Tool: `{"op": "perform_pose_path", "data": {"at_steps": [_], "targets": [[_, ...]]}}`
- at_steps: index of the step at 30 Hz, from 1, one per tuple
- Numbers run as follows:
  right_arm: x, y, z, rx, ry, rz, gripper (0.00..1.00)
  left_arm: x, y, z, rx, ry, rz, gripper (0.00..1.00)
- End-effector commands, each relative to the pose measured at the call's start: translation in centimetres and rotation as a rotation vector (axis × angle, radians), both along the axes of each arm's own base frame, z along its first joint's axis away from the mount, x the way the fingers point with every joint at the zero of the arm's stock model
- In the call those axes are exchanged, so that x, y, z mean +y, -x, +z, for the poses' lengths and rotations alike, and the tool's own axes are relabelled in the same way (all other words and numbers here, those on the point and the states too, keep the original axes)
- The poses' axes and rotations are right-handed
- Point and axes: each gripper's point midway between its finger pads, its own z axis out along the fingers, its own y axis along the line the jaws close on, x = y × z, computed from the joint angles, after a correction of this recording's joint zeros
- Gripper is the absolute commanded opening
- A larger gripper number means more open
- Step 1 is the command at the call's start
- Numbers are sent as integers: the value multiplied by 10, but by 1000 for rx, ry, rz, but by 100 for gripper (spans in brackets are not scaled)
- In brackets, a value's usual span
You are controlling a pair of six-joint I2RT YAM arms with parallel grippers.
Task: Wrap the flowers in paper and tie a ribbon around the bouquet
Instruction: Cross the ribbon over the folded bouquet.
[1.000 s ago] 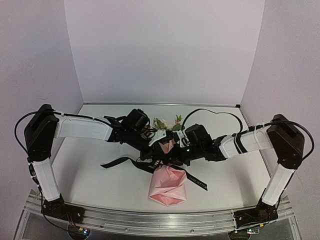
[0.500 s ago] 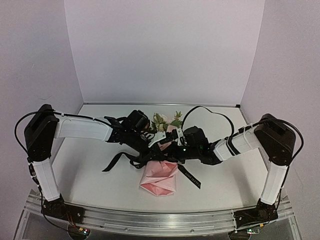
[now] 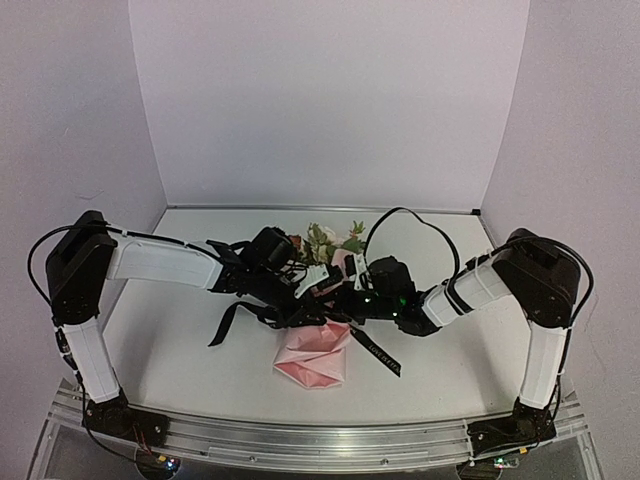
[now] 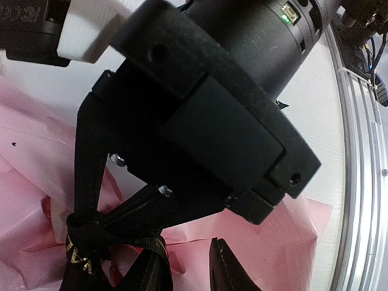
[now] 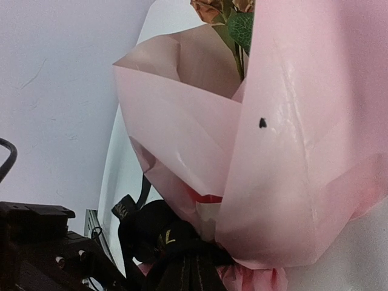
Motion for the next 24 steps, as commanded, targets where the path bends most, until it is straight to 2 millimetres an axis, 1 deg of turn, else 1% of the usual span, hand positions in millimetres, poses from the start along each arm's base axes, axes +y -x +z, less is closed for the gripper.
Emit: {"op": "perform_pose_path", "data": {"at_steps": [1,4,6,9,18,19,24], "targets": [[7,-10,13,-80,-44,-1,0,-2,-19,51,-94,105,87,30],[6,-10,13,-96,-36,3,0,-1,-22,61,-85,132,97,33],[5,-10,14,-108,-30,5,0,0,-20,64,-82,141,90,34],[6,-11,14,-115,-28,8,0,2,-19,65,-76,140,86,35],[11,-13,14,-103,-40,12,0,11,-21,76,-80,162,93,37],[14,-12,17,-103,-50,24,0,12,-23,75,-78,159,97,36],[16,-6,26,-127,-61,60,0,15,-29,71,-47,160,97,17]]}}
